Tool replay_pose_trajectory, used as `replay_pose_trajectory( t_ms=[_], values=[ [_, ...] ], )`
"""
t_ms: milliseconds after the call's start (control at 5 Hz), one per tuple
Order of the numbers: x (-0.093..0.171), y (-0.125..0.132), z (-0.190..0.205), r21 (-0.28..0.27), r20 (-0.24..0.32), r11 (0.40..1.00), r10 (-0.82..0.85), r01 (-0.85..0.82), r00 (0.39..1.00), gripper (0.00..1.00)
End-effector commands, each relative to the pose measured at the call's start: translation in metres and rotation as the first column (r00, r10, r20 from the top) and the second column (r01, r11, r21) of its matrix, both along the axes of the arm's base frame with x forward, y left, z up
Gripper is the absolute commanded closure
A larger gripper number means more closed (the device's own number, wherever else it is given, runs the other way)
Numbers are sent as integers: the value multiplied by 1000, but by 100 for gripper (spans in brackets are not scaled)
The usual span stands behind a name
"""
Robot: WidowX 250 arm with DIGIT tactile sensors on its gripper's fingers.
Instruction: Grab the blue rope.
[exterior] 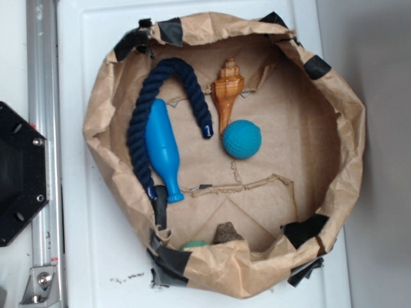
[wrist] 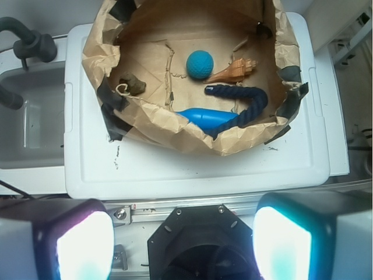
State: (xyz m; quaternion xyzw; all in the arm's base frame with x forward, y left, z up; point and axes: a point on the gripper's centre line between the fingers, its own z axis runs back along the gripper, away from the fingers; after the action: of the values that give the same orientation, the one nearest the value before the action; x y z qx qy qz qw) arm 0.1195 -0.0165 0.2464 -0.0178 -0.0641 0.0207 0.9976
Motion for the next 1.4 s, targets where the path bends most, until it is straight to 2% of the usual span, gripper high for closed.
replay_pose_trajectory(
  t_ms=[0,200,400,600,800,1000,1200],
  values=[
    [0,0,0,0,0,1000,0,0,1000,0],
    [47,22,-21,-16,51,998,53,-53,997,0],
    [89,47,-50,-23,-1,988,154,-154,988,0],
    [121,69,-92,12,-81,964,265,-265,961,0],
    [132,72,-139,48,-237,939,342,-340,909,0],
    [129,74,-185,125,-363,905,424,-407,830,0],
    [113,86,-193,207,-394,909,415,-361,820,0]
  ],
)
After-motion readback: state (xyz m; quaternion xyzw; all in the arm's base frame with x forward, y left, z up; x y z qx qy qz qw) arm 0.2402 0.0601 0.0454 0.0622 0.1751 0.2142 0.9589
